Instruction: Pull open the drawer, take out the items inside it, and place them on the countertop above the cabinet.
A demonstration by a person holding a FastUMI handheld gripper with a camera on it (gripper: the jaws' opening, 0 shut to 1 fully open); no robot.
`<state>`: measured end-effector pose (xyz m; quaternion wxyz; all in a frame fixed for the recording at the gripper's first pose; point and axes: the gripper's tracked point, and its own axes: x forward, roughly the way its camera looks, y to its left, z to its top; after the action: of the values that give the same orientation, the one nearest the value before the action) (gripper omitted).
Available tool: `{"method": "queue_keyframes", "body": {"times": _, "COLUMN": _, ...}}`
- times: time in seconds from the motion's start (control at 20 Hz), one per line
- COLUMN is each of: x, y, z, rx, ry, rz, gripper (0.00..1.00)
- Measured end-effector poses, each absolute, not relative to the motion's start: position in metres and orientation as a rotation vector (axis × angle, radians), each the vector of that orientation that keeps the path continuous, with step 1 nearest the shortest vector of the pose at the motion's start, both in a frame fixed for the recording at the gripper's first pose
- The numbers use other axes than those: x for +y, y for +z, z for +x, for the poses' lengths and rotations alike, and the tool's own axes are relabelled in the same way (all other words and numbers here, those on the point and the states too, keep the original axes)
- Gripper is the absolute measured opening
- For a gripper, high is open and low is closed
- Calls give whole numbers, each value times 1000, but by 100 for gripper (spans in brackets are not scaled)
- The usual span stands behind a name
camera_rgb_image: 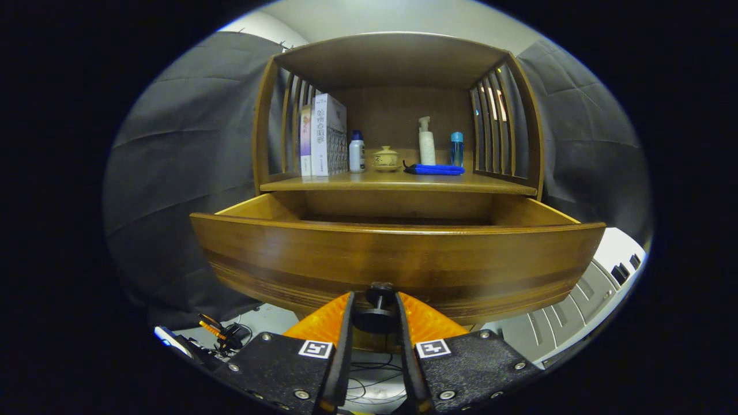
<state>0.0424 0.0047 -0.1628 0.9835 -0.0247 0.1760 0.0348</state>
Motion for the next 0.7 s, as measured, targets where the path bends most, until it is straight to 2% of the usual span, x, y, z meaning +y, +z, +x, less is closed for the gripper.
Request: {"method": "queue_keyframes", "body": {"times": 0.7, "x": 8, "y": -154, "z": 31, "rx": 324, "ry": 80, "rz": -42, "gripper": 39}}
